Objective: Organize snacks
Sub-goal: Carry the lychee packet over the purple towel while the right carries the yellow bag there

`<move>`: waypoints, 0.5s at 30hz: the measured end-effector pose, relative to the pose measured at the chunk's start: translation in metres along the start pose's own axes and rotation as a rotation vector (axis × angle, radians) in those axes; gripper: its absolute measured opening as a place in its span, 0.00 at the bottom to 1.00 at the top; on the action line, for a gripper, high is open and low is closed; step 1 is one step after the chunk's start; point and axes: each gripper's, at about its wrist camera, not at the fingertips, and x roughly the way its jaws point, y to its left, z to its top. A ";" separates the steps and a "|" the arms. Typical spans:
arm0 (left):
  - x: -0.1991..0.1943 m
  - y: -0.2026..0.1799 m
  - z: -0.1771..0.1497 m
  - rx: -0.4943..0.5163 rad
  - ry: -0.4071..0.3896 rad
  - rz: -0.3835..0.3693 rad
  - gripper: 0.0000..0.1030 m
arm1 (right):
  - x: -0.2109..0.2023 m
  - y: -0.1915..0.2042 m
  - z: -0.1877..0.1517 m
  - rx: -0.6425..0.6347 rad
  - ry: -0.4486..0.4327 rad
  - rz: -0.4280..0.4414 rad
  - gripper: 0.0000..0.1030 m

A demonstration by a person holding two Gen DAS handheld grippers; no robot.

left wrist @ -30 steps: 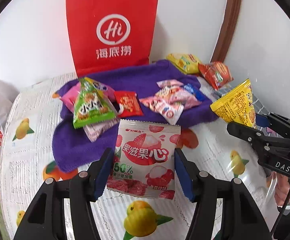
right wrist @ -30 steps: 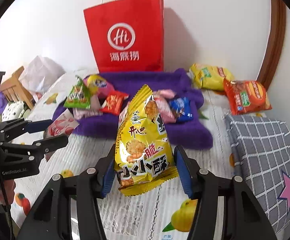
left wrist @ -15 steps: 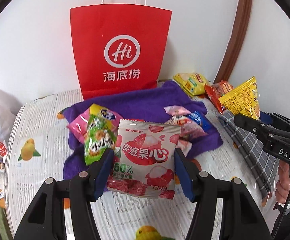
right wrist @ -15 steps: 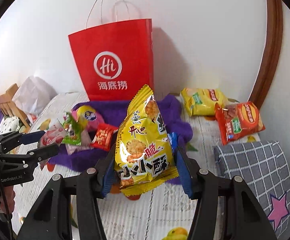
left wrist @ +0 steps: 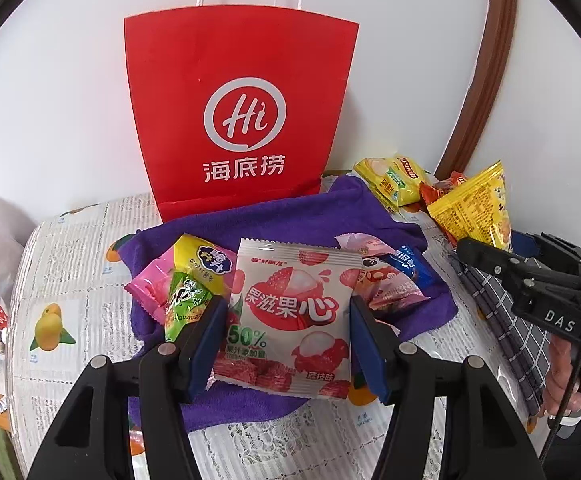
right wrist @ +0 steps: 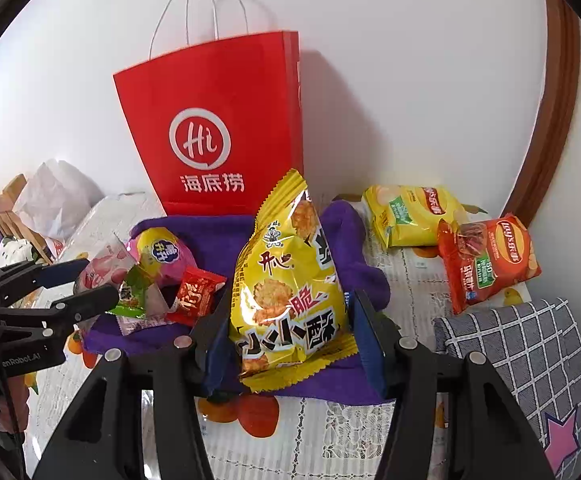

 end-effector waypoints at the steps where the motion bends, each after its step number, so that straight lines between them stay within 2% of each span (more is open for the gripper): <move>1: 0.002 0.001 0.000 -0.001 0.002 -0.001 0.57 | 0.002 -0.001 0.000 0.001 0.004 -0.002 0.53; 15: 0.027 0.008 0.006 -0.025 0.022 -0.020 0.57 | 0.028 -0.004 0.005 -0.001 0.024 0.002 0.53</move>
